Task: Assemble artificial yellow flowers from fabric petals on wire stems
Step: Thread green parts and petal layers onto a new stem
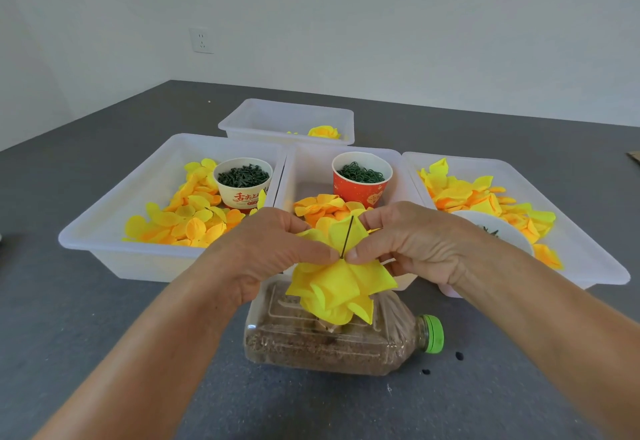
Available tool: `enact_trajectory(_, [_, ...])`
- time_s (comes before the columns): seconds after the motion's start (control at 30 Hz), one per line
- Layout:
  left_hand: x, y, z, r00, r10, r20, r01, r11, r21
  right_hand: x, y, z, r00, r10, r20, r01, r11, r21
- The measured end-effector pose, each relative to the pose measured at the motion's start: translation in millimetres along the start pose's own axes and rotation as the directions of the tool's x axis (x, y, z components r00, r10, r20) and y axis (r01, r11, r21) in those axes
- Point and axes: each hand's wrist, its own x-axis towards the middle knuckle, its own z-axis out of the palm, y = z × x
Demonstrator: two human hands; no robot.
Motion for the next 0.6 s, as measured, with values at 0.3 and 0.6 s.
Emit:
enact_trajectory(0.3, [-3,-7,2,0.999,0.034,-0.003,-0.034,0.999,0.029,-2,9,3,0.984,-0.064,-0.165,0.045,0.992,-0.119])
enact_trajectory(0.6, [-13,-4,4,0.956,0.294,-0.008,-0.289,0.943,0.167,-14,20,12,0.900,-0.379,-0.215,0.300,0.897,-0.324])
